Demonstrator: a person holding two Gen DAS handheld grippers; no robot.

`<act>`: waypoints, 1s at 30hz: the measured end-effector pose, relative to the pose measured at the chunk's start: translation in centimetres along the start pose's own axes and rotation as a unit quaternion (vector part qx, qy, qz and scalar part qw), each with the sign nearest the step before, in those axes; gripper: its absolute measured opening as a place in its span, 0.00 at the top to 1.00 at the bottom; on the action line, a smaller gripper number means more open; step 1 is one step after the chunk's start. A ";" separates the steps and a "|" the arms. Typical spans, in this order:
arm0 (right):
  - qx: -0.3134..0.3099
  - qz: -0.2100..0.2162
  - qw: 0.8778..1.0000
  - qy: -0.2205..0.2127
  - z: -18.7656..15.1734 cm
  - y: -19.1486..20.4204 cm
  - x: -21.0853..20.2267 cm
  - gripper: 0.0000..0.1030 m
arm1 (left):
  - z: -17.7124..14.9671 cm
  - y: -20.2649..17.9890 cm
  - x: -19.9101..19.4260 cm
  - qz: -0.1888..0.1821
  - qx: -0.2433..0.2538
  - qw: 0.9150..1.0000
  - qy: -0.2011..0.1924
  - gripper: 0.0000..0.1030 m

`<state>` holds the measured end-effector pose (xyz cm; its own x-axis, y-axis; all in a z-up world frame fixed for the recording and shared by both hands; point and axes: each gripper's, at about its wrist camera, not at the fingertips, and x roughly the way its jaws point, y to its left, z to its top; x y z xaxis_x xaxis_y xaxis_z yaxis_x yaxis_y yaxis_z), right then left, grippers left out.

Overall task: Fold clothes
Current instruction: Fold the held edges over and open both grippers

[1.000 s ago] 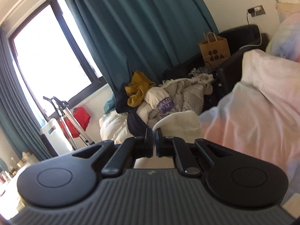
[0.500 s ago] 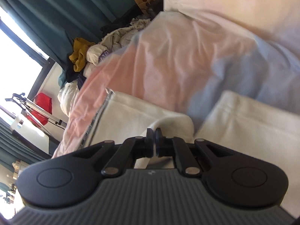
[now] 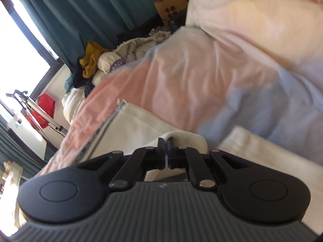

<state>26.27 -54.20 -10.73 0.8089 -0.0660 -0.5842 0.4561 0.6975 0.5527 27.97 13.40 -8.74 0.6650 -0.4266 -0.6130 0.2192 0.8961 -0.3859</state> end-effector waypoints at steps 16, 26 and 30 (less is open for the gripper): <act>0.007 0.015 0.999 -0.039 -7.0 3.8 -12.7 0.92 | -0.9 -2.0 -7.8 0.013 -0.043 0.997 -0.060 0.37; 0.006 0.030 1.000 -0.007 -11.1 3.0 -17.3 0.92 | -4.8 1.0 -21.4 0.111 -0.179 0.963 -0.169 0.19; 0.044 0.024 0.999 0.009 -11.0 1.3 -17.8 0.92 | -6.5 3.5 -27.5 0.143 -0.261 0.929 -0.219 0.19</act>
<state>8.36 -44.23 -6.17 0.8238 -0.0211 -0.5665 0.4490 0.6342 0.6294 5.82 27.45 2.32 0.8947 0.0135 -0.4465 -0.3117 0.7349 -0.6024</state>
